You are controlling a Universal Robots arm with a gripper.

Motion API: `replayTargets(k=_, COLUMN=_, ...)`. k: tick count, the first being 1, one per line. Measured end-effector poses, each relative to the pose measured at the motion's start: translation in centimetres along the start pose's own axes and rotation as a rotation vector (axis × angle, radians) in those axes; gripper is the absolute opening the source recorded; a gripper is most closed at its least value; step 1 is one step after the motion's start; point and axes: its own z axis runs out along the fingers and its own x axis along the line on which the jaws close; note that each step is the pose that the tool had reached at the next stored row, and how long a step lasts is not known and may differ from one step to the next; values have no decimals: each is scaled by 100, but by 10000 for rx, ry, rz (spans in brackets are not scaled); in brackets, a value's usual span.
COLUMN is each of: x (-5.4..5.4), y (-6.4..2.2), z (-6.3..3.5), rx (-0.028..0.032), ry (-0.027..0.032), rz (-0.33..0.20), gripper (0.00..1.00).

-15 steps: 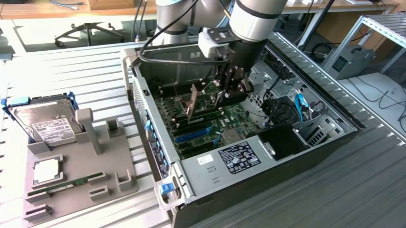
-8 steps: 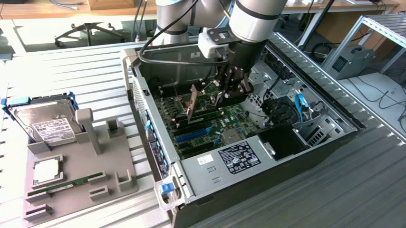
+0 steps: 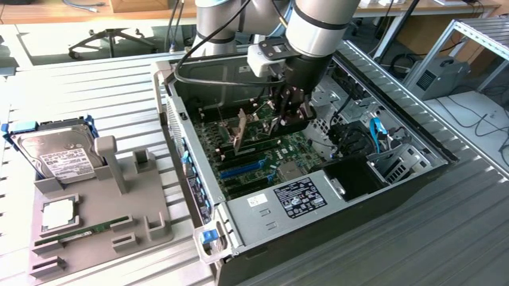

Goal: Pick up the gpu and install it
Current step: 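Insert the gpu into the slot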

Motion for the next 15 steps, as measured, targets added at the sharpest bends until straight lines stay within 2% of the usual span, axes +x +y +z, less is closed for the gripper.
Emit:
replayTargets(k=7, x=1, y=0, z=10, rx=0, ry=0, rz=-1, gripper=26)
replayTargets(k=10, x=4, y=115, z=38, rx=0, ry=5, rz=-1, gripper=26)
replayTargets(k=12, x=5, y=162, z=47, rx=0, ry=4, rz=-1, gripper=26)
replayTargets(k=13, x=36, y=168, z=46, rx=0, ry=4, rz=0, gripper=26)
replayTargets(k=14, x=114, y=167, z=40, rx=0, ry=4, rz=-1, gripper=26)
replayTargets(k=15, x=134, y=167, z=40, rx=0, ry=4, rz=0, gripper=26)
